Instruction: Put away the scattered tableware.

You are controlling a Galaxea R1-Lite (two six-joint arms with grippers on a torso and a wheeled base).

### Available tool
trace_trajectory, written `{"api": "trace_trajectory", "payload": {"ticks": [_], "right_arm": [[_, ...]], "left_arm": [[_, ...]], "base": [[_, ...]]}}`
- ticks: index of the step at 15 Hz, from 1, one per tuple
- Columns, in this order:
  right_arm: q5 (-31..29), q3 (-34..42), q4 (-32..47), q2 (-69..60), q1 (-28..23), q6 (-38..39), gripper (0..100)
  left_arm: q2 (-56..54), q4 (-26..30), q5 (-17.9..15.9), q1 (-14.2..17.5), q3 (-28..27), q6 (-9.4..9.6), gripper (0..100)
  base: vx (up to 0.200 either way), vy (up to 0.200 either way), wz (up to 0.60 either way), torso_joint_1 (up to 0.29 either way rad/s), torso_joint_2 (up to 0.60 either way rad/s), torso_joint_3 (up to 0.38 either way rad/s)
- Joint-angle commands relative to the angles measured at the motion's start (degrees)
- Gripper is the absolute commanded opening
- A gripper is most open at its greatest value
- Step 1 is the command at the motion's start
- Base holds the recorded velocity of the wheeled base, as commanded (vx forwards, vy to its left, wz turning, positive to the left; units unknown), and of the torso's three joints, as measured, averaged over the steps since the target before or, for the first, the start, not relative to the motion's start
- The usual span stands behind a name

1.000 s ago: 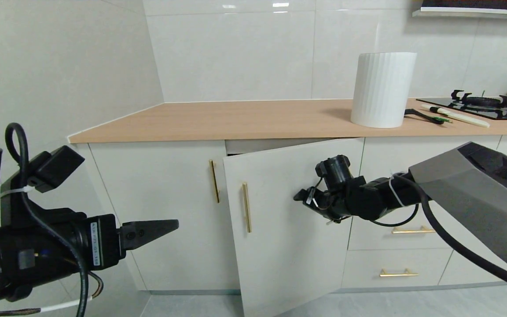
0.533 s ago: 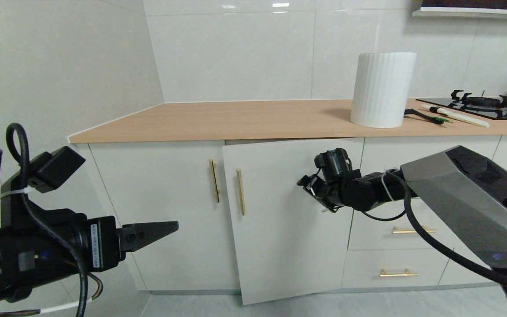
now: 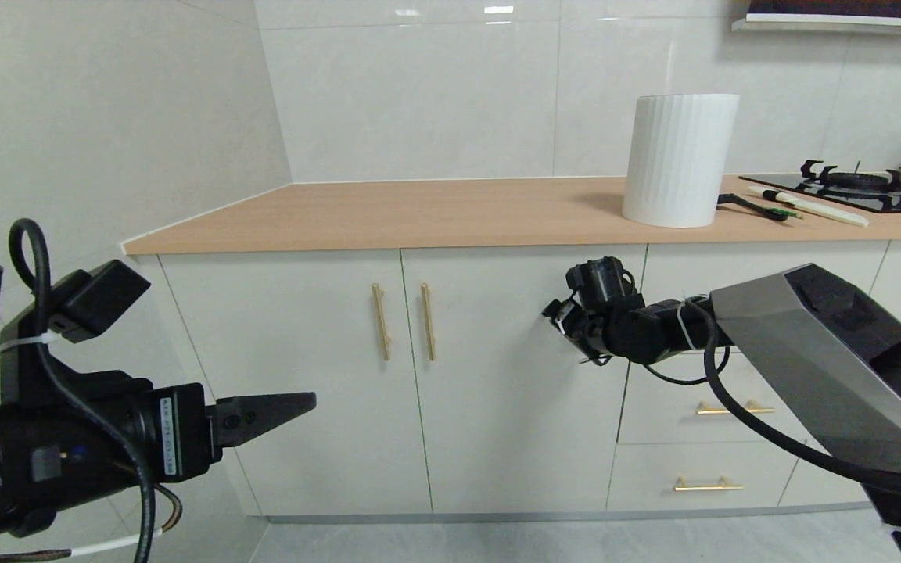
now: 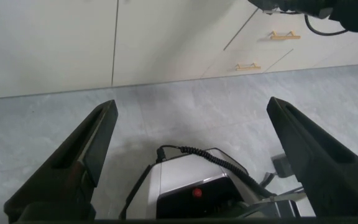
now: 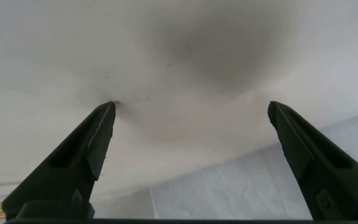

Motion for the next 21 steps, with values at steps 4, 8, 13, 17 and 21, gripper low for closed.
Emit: {"api": "trace_trajectory", "payload": {"ticks": [4, 8, 13, 17, 21], "right_arm": [[2.8, 6.9, 6.5, -8.5, 1.7, -0.7, 100], [12.4, 24.5, 5.9, -26.9, 3.1, -9.8, 100], [10.9, 47.9, 4.0, -62.6, -1.4, -23.0, 100], [7.0, 63.0, 3.9, -85.2, -10.9, -35.7, 100], [7.5, 69.5, 5.2, -112.0, -15.7, -43.2, 100]], "left_arm": [[-0.5, 0.0, -0.1, 0.0, 0.1, -0.03, 100], [-2.7, -0.2, -0.2, 0.0, 0.0, -0.03, 100], [-14.2, -0.1, 2.7, 2.4, 3.4, 7.35, 100], [-29.5, 0.3, 3.3, 2.5, 9.8, 11.66, 100], [-48.9, 4.0, 3.7, 7.6, 13.9, 14.73, 100]], "base": [[0.000, 0.000, 0.00, 0.000, 0.00, 0.000], [0.000, 0.000, 0.00, 0.000, 0.00, 0.000], [0.000, 0.000, 0.00, 0.000, 0.00, 0.000], [0.000, 0.000, 0.00, 0.000, 0.00, 0.000], [0.000, 0.000, 0.00, 0.000, 0.00, 0.000]]}}
